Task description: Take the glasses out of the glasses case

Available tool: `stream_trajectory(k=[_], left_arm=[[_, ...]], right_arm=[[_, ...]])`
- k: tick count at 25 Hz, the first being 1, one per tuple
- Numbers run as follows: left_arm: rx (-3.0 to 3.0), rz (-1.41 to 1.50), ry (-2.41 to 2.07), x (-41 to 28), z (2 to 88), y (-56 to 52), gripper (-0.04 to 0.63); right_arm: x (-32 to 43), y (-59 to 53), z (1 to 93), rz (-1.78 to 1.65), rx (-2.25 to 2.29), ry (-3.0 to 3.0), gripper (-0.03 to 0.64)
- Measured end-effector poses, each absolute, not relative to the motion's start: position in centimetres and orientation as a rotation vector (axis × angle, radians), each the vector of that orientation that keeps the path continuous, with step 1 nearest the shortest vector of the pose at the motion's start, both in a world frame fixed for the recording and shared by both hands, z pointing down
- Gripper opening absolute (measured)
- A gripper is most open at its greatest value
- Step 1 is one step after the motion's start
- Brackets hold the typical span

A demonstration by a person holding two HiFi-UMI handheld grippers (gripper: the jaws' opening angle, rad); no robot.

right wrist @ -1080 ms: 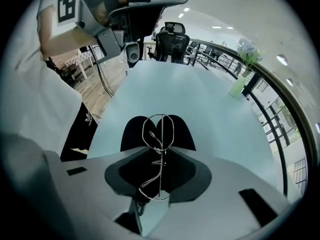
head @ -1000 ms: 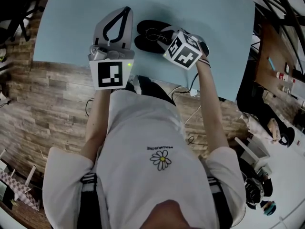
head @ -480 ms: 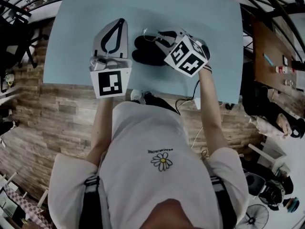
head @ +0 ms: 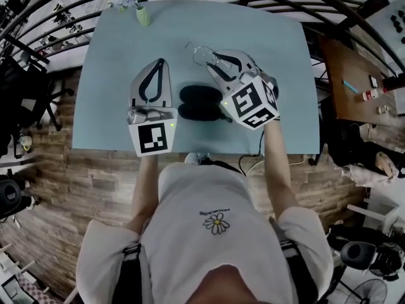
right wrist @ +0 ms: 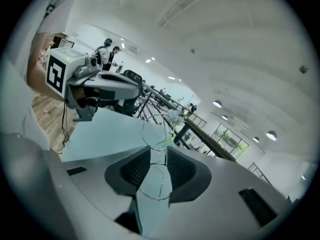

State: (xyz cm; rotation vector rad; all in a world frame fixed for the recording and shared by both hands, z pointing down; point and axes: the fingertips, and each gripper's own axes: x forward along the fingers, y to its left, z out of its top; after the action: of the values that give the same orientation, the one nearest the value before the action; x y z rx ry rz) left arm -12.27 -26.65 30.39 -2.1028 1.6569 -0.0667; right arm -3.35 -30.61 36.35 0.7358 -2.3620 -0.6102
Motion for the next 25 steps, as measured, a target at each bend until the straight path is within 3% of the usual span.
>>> stream_trajectory(k=[4,25], left_arm=[[-2.138,0.102,1.723,-11.9,28.9,-26.4,0.017],[-2.116,0.205,1.688,-10.7,23.3,-25.7,0.017]], right_arm=[[-2.3,-30.2,33.1,-0.679,0.848,-2.405,0.101],[3.2,-25.5,22.3,-0.831,1.625,-2.701,0.101]])
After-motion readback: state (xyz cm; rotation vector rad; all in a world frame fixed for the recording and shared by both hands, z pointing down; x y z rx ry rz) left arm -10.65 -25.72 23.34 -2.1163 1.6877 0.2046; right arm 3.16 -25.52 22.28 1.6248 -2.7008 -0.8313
